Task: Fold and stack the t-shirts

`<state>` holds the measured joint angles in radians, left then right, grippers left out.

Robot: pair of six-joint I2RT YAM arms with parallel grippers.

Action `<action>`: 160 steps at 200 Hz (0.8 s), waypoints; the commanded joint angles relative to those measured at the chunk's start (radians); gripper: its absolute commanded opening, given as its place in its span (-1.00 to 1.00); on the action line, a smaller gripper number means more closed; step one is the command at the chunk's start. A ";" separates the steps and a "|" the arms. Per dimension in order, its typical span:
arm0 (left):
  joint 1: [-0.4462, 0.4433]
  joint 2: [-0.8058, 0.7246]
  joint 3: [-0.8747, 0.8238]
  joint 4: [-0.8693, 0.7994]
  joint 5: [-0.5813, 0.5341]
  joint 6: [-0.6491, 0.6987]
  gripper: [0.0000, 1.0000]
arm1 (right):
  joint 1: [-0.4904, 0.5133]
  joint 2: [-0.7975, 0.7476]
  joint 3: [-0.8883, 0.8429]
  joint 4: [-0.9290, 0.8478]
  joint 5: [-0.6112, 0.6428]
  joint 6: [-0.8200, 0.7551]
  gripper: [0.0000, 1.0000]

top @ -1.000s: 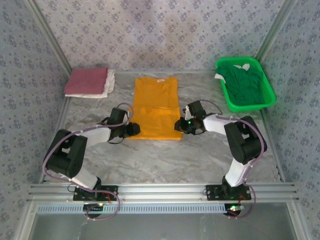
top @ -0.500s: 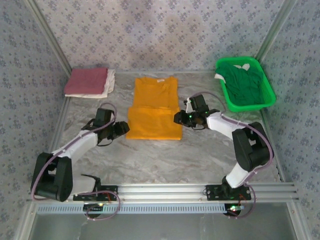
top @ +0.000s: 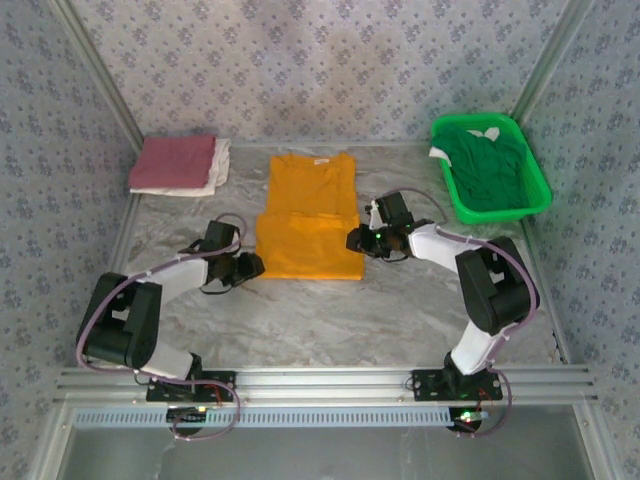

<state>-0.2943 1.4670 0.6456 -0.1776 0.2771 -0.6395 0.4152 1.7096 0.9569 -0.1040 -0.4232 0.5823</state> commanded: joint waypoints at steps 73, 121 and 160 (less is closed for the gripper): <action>-0.014 0.029 -0.006 0.055 -0.008 0.035 -0.68 | 0.011 -0.101 -0.083 -0.035 0.014 -0.001 -0.36; -0.014 0.020 -0.001 0.047 -0.011 0.041 -1.00 | 0.010 -0.171 -0.167 -0.078 -0.005 0.031 -0.22; -0.017 0.002 -0.008 0.048 -0.017 0.034 -1.00 | 0.024 -0.161 -0.199 -0.071 -0.002 0.067 -0.18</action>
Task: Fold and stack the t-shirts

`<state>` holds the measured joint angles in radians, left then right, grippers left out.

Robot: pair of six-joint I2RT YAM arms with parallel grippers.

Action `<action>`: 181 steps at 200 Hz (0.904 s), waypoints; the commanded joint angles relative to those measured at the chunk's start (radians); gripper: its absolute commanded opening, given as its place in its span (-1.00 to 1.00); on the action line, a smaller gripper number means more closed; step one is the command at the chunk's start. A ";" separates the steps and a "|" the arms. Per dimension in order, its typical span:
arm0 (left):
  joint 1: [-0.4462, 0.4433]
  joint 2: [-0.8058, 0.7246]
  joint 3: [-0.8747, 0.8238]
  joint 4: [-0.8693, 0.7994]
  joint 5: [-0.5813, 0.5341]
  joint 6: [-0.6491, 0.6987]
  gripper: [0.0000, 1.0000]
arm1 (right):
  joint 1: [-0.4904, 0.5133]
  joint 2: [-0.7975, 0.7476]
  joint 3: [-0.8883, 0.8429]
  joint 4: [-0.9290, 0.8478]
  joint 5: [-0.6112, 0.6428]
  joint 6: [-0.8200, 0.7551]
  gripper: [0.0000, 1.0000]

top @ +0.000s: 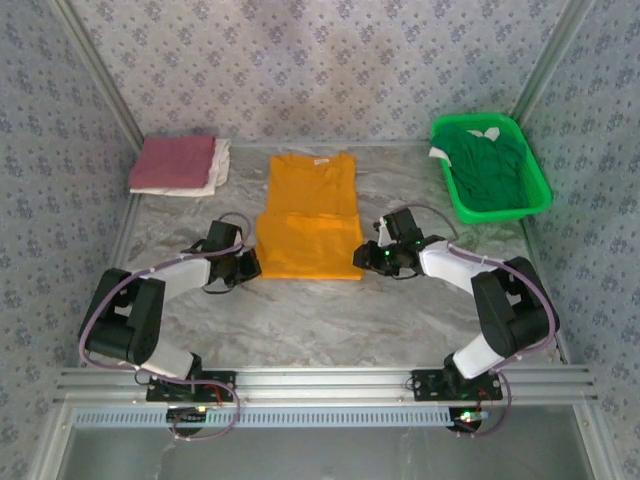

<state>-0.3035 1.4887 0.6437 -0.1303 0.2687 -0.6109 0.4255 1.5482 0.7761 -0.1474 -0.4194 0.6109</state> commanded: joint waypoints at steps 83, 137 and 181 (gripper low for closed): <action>-0.020 -0.020 -0.022 0.018 -0.014 -0.009 -1.00 | 0.047 0.039 -0.008 -0.033 0.038 0.060 -0.15; -0.021 -0.015 -0.022 0.025 -0.012 -0.009 -1.00 | 0.061 0.032 -0.013 -0.046 0.081 0.078 -0.10; -0.020 -0.013 -0.026 0.029 -0.006 -0.010 -1.00 | 0.080 0.076 0.013 -0.017 0.072 0.080 -0.14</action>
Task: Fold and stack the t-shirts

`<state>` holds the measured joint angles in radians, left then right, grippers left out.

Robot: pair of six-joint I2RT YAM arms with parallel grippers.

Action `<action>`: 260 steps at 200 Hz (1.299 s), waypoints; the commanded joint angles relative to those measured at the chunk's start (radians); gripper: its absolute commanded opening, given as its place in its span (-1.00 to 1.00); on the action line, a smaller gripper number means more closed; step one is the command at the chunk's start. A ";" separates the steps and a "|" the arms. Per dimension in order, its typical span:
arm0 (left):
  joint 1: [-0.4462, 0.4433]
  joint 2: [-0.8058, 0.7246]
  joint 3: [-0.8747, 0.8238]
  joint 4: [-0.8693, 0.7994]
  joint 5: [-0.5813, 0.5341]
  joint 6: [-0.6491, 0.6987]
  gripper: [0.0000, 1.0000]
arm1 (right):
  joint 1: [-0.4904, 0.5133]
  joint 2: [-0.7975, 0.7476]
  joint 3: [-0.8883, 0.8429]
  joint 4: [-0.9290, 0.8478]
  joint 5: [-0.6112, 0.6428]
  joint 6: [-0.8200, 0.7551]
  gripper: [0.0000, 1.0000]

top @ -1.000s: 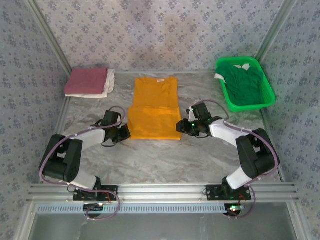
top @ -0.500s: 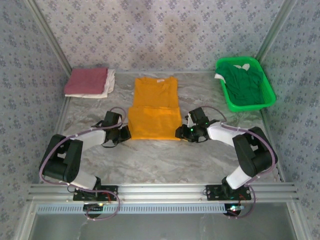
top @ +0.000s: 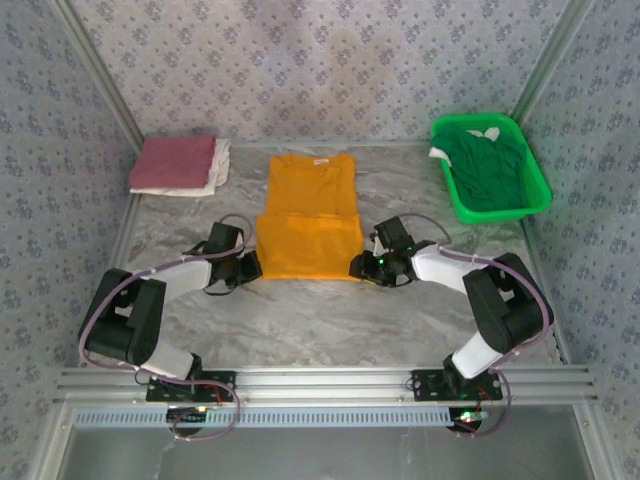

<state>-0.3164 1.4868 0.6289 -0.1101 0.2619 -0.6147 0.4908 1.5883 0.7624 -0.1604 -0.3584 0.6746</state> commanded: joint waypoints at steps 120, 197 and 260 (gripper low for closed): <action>-0.007 -0.152 -0.039 -0.066 -0.002 -0.002 -1.00 | 0.011 -0.049 0.000 -0.006 0.044 -0.015 -1.00; -0.146 -0.452 -0.147 -0.252 0.013 -0.035 -1.00 | 0.085 -0.411 -0.222 -0.118 0.022 -0.016 -1.00; -0.254 -0.646 -0.041 -0.408 -0.003 -0.065 -1.00 | 0.132 -0.728 -0.225 -0.243 0.098 0.053 -1.00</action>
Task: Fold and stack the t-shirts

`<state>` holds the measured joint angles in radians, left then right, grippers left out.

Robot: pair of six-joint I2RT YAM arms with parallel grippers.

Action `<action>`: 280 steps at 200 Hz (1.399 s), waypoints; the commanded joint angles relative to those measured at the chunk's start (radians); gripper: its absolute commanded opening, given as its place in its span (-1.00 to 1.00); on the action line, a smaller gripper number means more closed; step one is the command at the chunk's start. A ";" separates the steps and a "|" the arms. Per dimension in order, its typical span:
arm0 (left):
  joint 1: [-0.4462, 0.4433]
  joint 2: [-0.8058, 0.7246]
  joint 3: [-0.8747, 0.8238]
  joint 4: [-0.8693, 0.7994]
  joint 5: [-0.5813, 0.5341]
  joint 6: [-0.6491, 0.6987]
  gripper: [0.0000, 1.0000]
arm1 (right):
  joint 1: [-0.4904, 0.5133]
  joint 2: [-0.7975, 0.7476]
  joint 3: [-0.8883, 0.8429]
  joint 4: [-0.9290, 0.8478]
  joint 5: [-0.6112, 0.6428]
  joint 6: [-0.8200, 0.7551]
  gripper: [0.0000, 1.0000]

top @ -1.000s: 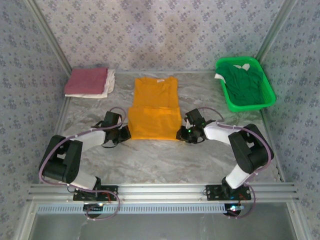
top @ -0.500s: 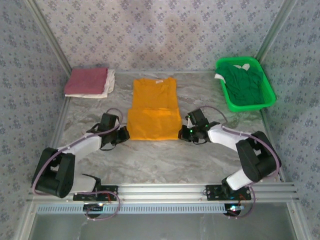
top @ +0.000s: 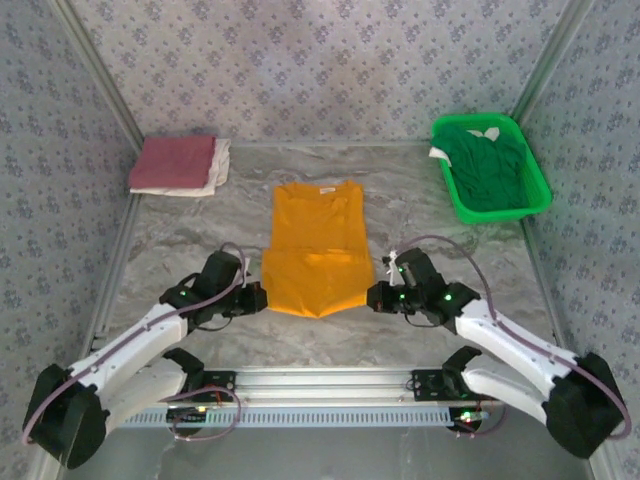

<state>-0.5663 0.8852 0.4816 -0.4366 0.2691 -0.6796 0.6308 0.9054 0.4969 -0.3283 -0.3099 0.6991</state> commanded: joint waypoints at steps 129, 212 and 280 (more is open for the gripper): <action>0.302 0.527 0.581 0.114 0.179 0.225 -1.00 | -0.312 0.515 0.533 0.099 0.008 -0.198 -1.00; 0.346 0.762 0.777 0.124 0.163 0.289 -1.00 | -0.380 0.734 0.715 0.122 -0.039 -0.220 -1.00; 0.377 0.964 0.956 0.112 0.155 0.352 -1.00 | -0.401 0.915 0.873 0.135 -0.063 -0.234 -1.00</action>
<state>-0.2089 1.7802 1.3563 -0.3313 0.4305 -0.3779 0.2443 1.7550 1.2964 -0.2058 -0.3645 0.4919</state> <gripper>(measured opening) 0.039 0.065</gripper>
